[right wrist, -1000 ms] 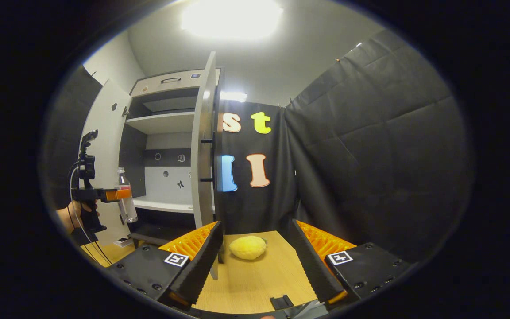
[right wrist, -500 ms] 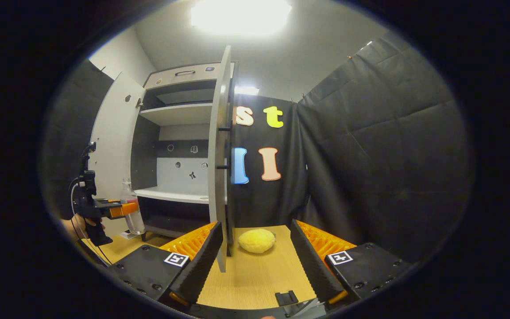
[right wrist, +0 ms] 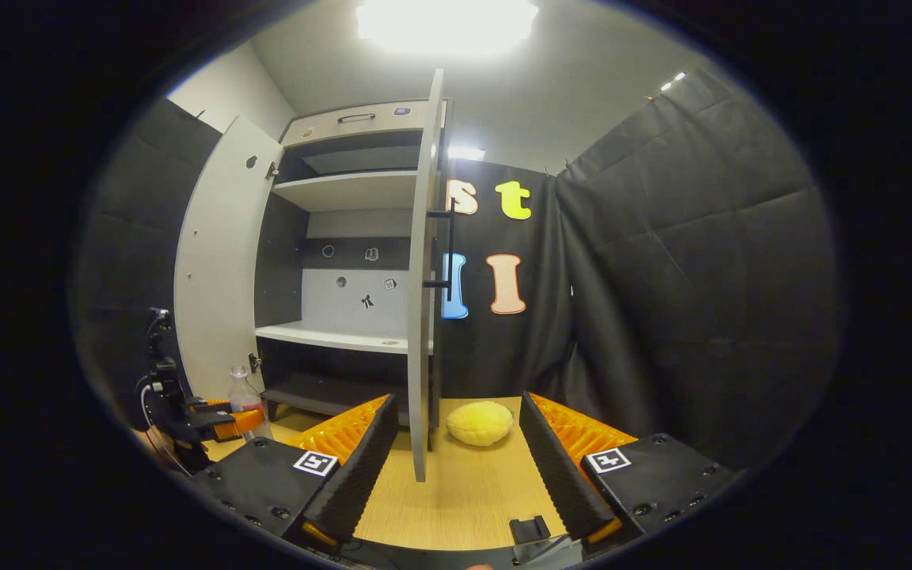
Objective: Grasp the bottle in the cabinet with the left hand and place it on the coaster, then close the right door with the right hand and the left door with the left hand.
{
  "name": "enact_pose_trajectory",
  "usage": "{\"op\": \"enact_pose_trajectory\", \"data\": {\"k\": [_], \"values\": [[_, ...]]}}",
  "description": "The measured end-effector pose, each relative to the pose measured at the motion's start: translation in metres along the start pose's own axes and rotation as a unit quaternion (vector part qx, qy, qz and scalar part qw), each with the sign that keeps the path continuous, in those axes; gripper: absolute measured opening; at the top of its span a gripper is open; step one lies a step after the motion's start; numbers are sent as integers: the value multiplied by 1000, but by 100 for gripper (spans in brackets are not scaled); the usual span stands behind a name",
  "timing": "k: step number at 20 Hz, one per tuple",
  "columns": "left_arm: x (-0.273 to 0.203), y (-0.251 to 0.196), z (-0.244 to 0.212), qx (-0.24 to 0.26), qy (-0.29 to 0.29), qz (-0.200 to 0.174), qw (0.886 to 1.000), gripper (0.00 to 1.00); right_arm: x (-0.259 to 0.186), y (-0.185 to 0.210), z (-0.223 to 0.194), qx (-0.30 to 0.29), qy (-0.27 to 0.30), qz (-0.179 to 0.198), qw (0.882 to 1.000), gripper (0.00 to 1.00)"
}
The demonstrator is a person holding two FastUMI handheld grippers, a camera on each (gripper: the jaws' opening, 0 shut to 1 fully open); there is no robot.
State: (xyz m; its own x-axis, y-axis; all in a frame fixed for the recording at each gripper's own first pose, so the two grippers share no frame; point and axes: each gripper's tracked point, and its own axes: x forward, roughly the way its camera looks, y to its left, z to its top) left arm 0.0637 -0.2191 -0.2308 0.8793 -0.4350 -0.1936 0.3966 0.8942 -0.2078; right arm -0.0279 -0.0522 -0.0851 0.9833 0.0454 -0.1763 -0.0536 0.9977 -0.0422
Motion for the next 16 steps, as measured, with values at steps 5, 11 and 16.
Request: {"op": "enact_pose_trajectory", "data": {"k": [5, 11, 16], "values": [[-4, -6, -46, -4, 18, 0, 1000, 70, -3, 7, -7, -12, 14, 10, 1000, 98], [2, -7, -85, 2, 36, 7, 999, 70, -5, 14, -14, -26, 31, 22, 999, 98], [0, -12, -99, 1, 40, 10, 999, 72, -4, 16, -18, -28, 42, 25, 998, 98]]}}
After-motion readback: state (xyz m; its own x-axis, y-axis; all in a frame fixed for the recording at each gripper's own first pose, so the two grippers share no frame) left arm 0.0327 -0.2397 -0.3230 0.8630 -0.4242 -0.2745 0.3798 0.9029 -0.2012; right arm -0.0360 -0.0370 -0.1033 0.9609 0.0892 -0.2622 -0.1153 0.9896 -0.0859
